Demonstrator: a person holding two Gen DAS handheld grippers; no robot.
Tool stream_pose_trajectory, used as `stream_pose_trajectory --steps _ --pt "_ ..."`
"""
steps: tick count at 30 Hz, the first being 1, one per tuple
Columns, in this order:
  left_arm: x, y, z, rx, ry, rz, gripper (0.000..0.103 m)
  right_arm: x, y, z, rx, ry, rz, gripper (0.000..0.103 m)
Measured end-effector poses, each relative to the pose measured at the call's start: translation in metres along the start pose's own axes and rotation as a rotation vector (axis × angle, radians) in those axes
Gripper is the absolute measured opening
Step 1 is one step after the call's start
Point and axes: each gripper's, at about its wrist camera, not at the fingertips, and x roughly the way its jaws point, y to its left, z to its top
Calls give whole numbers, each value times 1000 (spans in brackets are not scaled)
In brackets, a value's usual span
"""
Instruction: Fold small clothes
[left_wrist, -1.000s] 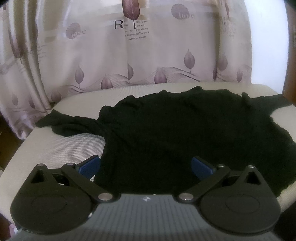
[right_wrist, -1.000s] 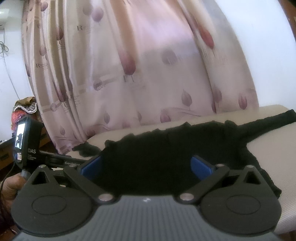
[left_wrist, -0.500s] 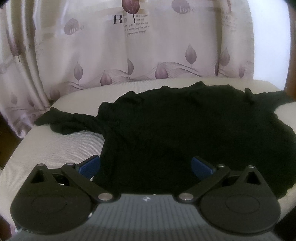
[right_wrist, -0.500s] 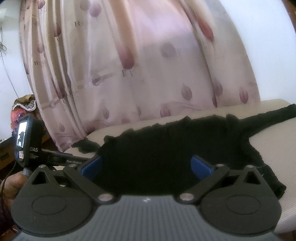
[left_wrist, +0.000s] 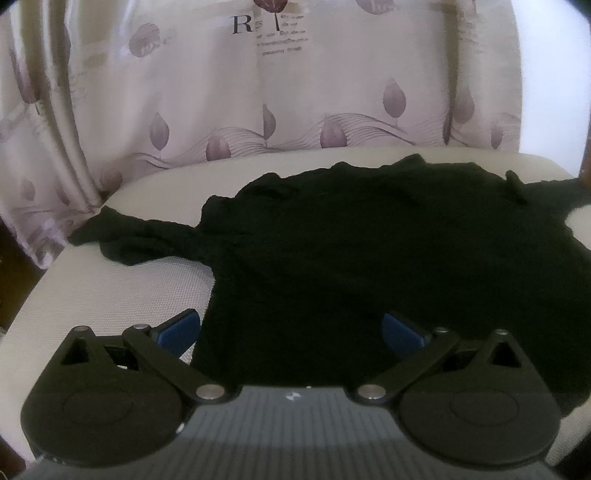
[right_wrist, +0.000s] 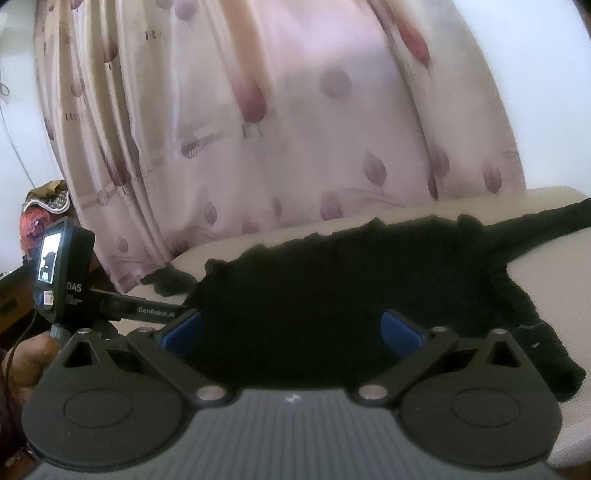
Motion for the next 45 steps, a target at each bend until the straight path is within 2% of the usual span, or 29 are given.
stream_pose_trajectory --steps 9,13,15,17,24,26,29,33,37,42,44,45 --pt "22 15 8 10 16 30 103 17 -2 -5 12 41 2 103" --pt "36 39 19 -17 22 39 103 24 -3 -8 11 63 -3 103" --pt "48 64 30 -55 40 39 103 28 -5 -9 13 74 -8 103" --pt "60 93 43 -96 30 78 103 32 -8 -10 24 86 -11 103" --pt "121 217 116 -219 10 160 103 49 -11 -14 60 142 -19 103" --pt "147 245 135 -223 37 159 103 53 -8 -13 52 150 -18 103" --pt "189 276 157 -224 120 181 103 61 -4 -12 31 169 -20 103" --pt "240 298 169 -179 234 236 101 71 -3 -11 20 200 -33 103" --pt "280 314 165 -164 352 297 83 78 -6 -9 31 225 -53 103" --pt "304 330 160 -195 380 283 85 86 -7 -8 43 246 -57 103" --pt "302 328 158 -208 344 266 68 88 -6 -9 35 257 -56 103" --pt "301 329 157 -226 326 240 40 89 -6 -9 31 259 -56 103"
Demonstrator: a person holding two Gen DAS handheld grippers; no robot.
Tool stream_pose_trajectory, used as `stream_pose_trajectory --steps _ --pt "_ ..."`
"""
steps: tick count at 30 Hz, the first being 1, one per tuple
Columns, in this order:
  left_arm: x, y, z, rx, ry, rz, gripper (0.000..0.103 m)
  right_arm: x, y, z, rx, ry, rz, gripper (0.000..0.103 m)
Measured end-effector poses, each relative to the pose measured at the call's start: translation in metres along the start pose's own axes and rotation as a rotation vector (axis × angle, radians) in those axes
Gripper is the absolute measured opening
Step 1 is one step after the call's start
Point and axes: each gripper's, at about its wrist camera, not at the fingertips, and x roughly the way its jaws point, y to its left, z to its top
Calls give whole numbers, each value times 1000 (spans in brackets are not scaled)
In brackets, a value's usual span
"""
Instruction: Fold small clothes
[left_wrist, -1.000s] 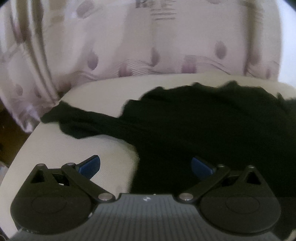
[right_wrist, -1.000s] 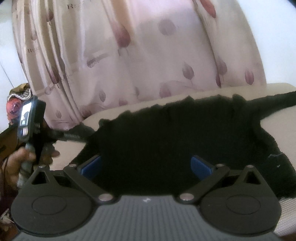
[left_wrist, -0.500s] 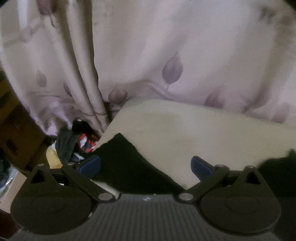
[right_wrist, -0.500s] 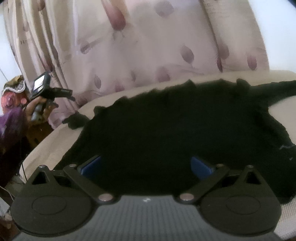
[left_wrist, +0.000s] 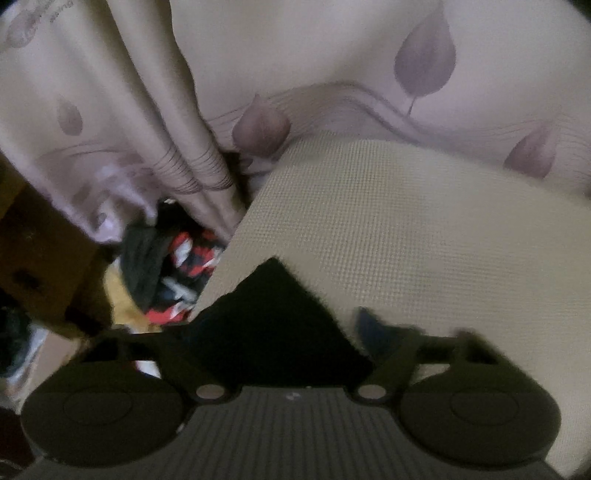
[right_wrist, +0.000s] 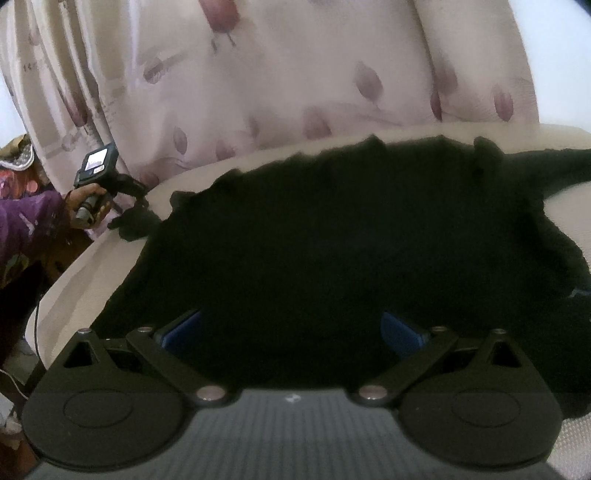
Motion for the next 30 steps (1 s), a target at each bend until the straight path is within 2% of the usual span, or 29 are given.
stream_pose_trajectory --steps 1,2,6,11,13,15,20,22,26,28,30 --pt "-1 2 -1 -27 -8 -30 25 0 -1 0 1 3 0 103" --pt "-2 1 -1 -38 -11 -22 11 1 -2 -1 7 5 0 103" --pt "-31 -2 -3 -28 -112 21 10 -5 -4 -1 26 -8 5 103" --pt "-113 16 -20 -113 -316 -64 10 -19 -4 0 16 -50 11 103" --pt "-152 24 -39 -131 -402 -105 10 -24 -5 -1 28 -66 17 103" --pt "-184 35 -64 -155 -453 -131 10 -30 -4 -3 35 -79 29 103" --pt "-226 61 -145 -237 -468 -159 10 -47 2 -8 14 -118 50 103" --pt "-225 65 -178 -230 -427 -107 11 -52 3 -9 13 -121 55 103" --pt "-229 82 -253 -313 -365 -104 11 -59 4 -16 1 -134 47 103" --pt "-236 84 -288 -347 -357 -118 11 -60 1 -19 10 -130 37 103" --pt "-243 81 -317 -349 -360 -81 11 -61 -4 -22 33 -126 31 103"
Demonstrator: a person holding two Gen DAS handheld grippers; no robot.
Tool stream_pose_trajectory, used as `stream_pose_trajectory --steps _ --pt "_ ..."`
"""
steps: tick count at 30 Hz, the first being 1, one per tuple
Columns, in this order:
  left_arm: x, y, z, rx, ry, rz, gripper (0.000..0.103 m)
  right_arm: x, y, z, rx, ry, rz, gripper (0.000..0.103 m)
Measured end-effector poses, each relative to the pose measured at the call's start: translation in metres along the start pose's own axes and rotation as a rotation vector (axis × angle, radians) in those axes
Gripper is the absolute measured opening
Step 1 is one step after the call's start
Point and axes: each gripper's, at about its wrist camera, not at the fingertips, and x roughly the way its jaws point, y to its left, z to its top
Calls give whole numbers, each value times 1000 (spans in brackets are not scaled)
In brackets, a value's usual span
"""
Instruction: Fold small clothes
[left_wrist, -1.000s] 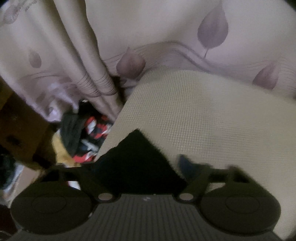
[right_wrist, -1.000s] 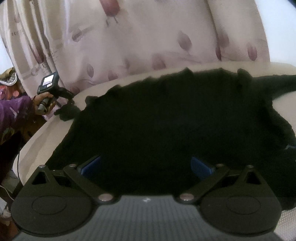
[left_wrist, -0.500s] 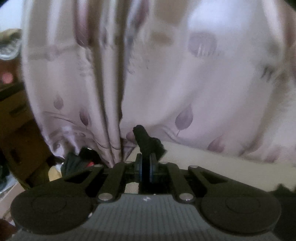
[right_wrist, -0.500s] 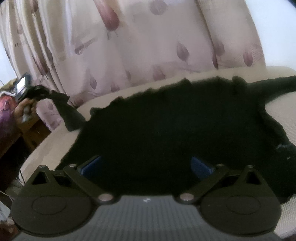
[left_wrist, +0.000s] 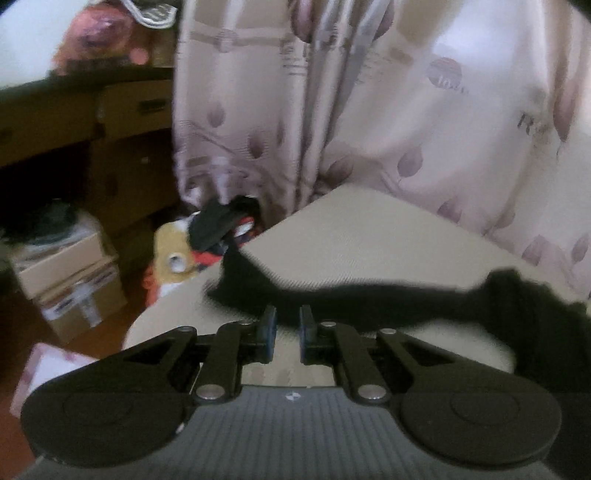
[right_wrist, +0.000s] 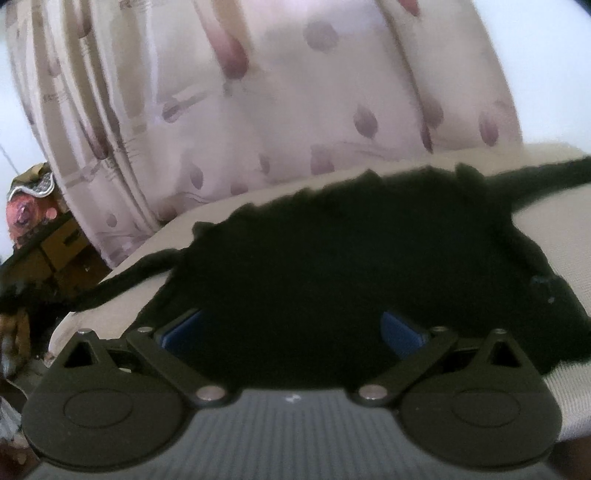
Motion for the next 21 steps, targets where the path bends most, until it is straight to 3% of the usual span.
stream_pose_trajectory --steps 4,6,8,10,12,17,21 --pt "-24 2 -25 11 -3 69 11 -3 -6 -4 19 -2 -6 103" --pt "-32 6 -25 11 -15 46 14 -4 -8 -3 30 -3 -10 103" --pt "-40 -6 -21 51 -30 0 32 -8 -11 -3 41 -19 -11 103" --pt "-47 -26 -17 107 -60 -55 81 -12 -14 -3 53 -28 -14 103" --pt "-49 -38 -11 115 -105 -99 94 -14 -17 -3 67 -31 -16 103" --pt "-30 -32 7 40 -135 -39 96 -26 -17 -5 49 -49 -27 103" --pt "8 -2 36 -28 -68 64 93 -29 -22 -9 56 -38 -38 103"
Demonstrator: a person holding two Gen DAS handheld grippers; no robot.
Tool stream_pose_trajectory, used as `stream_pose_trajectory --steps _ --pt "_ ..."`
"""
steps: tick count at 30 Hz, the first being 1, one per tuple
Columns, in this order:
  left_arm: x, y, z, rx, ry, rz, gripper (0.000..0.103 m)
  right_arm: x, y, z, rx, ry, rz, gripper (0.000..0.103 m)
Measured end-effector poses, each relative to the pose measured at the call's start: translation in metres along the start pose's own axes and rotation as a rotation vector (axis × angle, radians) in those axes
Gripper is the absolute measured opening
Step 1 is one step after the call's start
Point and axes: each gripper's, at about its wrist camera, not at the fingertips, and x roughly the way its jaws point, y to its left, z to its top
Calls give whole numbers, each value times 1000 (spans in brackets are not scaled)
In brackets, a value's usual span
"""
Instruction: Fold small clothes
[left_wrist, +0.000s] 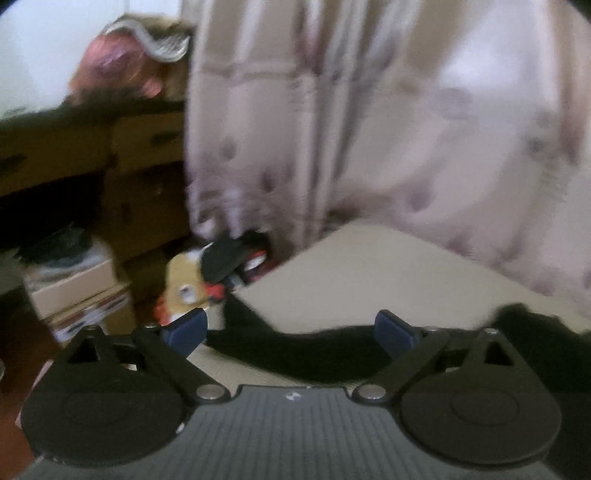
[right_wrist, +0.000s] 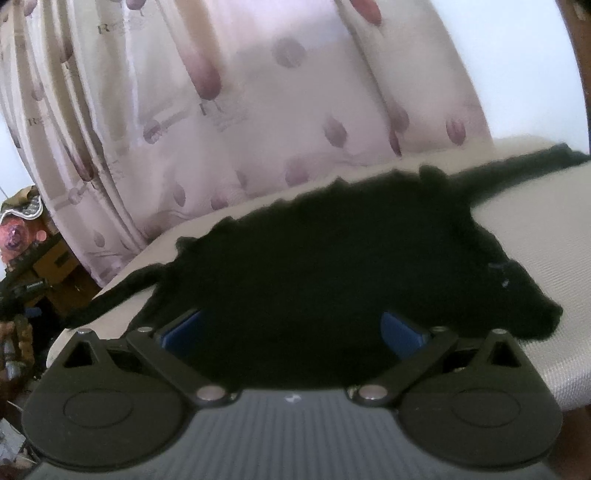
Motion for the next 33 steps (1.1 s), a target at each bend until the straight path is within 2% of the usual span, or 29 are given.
stream_pose_trajectory --steps 3,5,6,7,8,9,11,13,18,20,22,23,24,25,27,29,32,33 --pt "39 21 16 -58 144 5 91 4 -3 -1 24 12 4 103" --pt "59 29 20 -82 211 35 81 6 0 -2 32 16 12 103" --pt "65 32 20 -90 227 35 62 7 1 -2 32 16 17 103" --pt "69 35 18 -101 251 27 22 7 3 -2 27 16 22 103" --pt "70 39 16 -117 272 19 3 7 4 -2 20 18 23 103" --pt "64 45 12 -156 271 6 1 6 6 -2 10 19 22 103" --pt "43 54 2 -183 226 -17 1 3 7 -1 -7 11 14 103" --pt "15 56 -13 -147 194 -23 1 2 5 0 -3 5 10 103" --pt "-17 65 -41 -135 211 -24 2 10 0 0 38 22 20 103" --pt "-21 67 -35 -123 215 5 18 13 3 0 36 32 35 103" --pt "-19 70 -22 -119 176 24 84 11 8 0 18 28 44 103" --pt "-21 71 -14 -118 123 63 97 9 11 0 6 19 48 103" --pt "-22 72 -7 -116 75 99 102 7 12 0 -2 14 49 103" --pt "-19 70 0 -101 43 113 102 6 14 0 -7 11 48 103" --pt "3 56 12 16 78 121 102 4 13 -1 -1 7 41 103" --pt "30 39 13 127 117 160 101 5 11 -2 16 20 37 103" --pt "61 22 1 255 177 146 86 3 10 -2 23 21 28 103" --pt "70 16 -4 303 203 123 72 1 11 -1 18 15 27 103"
